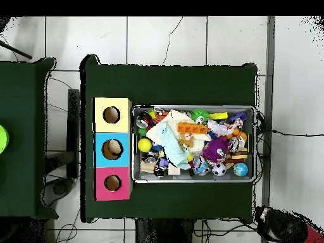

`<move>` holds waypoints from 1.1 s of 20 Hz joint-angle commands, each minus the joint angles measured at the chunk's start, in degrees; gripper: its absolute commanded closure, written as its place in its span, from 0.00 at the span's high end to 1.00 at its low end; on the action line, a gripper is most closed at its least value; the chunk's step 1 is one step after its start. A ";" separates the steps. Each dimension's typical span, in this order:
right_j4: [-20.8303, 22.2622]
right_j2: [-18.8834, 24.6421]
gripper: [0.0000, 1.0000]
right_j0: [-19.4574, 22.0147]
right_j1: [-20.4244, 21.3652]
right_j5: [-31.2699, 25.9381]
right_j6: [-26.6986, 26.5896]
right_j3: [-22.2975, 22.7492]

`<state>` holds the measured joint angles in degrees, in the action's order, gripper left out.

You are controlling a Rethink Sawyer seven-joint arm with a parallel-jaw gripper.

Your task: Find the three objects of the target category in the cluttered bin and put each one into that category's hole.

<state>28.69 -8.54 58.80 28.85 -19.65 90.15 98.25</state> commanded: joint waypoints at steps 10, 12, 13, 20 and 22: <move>-4.53 4.42 1.00 -5.62 2.75 -7.58 5.13 -1.26; -5.72 4.32 1.00 -6.51 2.62 -8.26 5.99 -2.40; -6.10 4.05 1.00 -7.16 2.37 -8.34 6.48 -3.05; -7.11 3.10 1.00 -8.13 -0.42 -4.26 7.65 -3.25; -7.43 3.46 1.00 -7.77 -0.73 -3.83 7.33 -2.61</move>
<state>24.17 -8.44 51.18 30.81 -21.01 90.15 97.41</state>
